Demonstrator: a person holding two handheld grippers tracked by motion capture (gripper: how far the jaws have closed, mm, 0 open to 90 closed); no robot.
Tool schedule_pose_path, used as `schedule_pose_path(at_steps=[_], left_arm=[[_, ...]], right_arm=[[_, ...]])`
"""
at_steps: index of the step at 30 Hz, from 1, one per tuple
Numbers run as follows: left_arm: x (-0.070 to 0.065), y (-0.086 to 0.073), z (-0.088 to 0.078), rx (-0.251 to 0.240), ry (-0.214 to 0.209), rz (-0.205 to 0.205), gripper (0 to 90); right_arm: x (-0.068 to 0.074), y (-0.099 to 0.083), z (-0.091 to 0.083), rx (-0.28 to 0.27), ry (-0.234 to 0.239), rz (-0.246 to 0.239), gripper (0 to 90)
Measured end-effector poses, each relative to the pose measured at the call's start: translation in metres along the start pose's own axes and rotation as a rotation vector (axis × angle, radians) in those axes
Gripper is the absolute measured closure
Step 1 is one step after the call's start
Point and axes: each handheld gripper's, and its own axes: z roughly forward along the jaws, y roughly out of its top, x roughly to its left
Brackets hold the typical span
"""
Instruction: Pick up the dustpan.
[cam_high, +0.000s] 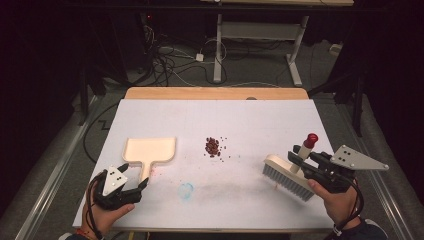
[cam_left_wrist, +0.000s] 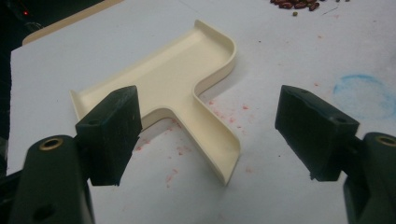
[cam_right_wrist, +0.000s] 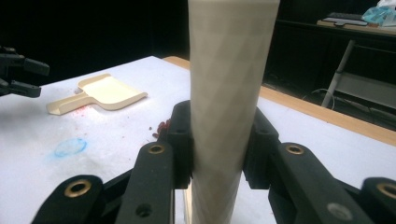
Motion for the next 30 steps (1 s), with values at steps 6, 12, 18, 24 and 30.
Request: schedule_pose_path(at_steps=[6, 12, 18, 24, 30], left_arm=[[-0.001, 0.003, -0.007, 0.020, 0.030, 0.007, 21.9], [-0.002, 0.001, -0.010, 0.082, 0.006, -0.033, 21.9], [-0.006, -0.003, 0.009, 0.222, -0.029, -0.111, 21.9], [-0.007, 0.005, 0.024, 0.265, -0.028, -0.167, 21.5], [0.003, 0.024, 0.028, 0.287, 0.004, -0.189, 22.8]], right_arm=[[0.001, 0.000, -0.001, -0.012, -0.003, -0.005, 69.7], [0.002, 0.002, 0.003, -0.011, -0.002, -0.011, 69.7], [0.004, 0.001, 0.005, 0.005, 0.005, -0.012, 69.7], [0.002, 0.001, 0.006, 0.009, -0.003, -0.014, 69.7], [0.004, 0.001, 0.007, 0.018, -0.004, -0.015, 69.7]])
